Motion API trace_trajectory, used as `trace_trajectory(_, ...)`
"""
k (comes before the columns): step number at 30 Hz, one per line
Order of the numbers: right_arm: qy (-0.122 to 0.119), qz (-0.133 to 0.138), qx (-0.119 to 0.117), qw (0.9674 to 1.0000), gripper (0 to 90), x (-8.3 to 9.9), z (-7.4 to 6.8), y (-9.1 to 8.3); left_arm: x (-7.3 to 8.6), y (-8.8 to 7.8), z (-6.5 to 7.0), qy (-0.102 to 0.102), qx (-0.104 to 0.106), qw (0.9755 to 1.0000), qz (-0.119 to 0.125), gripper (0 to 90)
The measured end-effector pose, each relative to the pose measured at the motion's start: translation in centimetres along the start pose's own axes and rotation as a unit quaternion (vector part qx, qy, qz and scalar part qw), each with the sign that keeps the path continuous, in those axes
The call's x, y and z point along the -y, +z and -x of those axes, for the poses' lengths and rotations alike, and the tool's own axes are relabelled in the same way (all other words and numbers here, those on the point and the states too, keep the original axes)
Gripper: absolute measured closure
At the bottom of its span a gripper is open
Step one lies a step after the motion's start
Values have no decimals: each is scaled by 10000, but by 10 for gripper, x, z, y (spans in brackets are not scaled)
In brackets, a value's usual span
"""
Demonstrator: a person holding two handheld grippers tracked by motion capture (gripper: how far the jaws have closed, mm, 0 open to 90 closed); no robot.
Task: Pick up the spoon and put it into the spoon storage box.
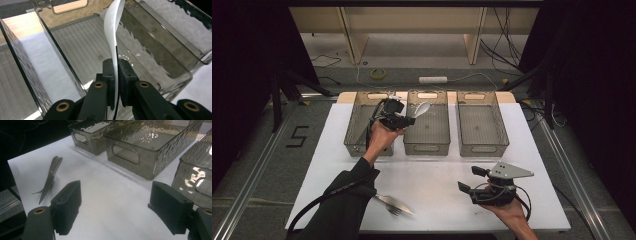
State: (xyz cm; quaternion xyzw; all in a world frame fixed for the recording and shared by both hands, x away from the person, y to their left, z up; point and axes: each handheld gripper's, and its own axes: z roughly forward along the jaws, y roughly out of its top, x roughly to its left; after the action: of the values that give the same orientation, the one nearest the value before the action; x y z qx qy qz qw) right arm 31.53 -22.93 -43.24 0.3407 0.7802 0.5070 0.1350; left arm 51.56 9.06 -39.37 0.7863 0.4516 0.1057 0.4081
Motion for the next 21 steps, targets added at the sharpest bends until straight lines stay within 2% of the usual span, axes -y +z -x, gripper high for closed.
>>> trace_trajectory(3,1,-9,-8,10000,262,0,0,0,-4,4,1,-24,-30,10000,7,841)
trace_trajectory(6,3,-18,-5,10000,262,0,0,1,-6,9,2,-132,73,9999,51,841)
trace_trajectory(9,2,-2,-13,10000,262,0,0,0,-7,15,7,8,-8,10000,-40,840)
trace_trajectory(21,-12,20,-22,10000,263,0,0,0,-8,26,7,-115,-74,9999,-86,838)
